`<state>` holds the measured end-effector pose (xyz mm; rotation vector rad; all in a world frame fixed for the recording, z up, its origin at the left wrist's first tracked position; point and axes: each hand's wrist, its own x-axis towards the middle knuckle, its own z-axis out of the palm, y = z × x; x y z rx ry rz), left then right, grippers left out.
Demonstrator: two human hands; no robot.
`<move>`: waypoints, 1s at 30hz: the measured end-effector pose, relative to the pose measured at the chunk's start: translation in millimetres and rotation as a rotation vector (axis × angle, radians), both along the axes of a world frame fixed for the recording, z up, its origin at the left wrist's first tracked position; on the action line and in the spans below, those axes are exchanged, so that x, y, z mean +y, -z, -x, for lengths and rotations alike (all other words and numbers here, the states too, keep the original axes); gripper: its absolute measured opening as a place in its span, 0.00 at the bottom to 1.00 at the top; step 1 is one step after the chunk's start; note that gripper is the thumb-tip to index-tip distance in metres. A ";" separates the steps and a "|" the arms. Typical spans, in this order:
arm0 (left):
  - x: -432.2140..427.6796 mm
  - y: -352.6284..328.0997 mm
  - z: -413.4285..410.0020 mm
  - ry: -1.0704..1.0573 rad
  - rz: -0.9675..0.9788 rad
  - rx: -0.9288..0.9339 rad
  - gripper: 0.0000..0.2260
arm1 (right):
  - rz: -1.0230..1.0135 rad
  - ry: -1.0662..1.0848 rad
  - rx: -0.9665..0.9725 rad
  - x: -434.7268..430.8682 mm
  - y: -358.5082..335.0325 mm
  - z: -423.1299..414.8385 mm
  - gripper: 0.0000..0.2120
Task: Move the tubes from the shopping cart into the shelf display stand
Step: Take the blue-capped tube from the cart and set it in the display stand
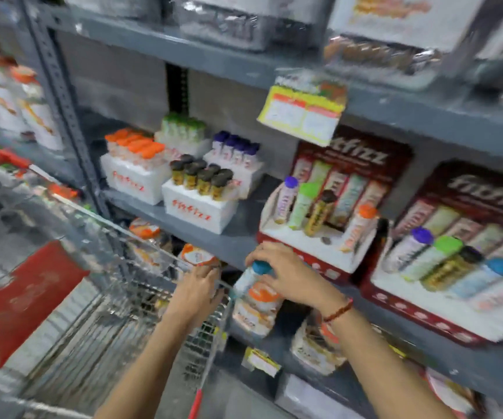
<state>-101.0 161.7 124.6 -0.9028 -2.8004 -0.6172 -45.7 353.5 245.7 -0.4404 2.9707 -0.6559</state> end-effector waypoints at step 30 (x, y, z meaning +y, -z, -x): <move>136.5 28.5 -7.1 0.493 0.180 0.136 0.30 | -0.079 0.533 0.124 137.7 -102.6 -27.3 0.18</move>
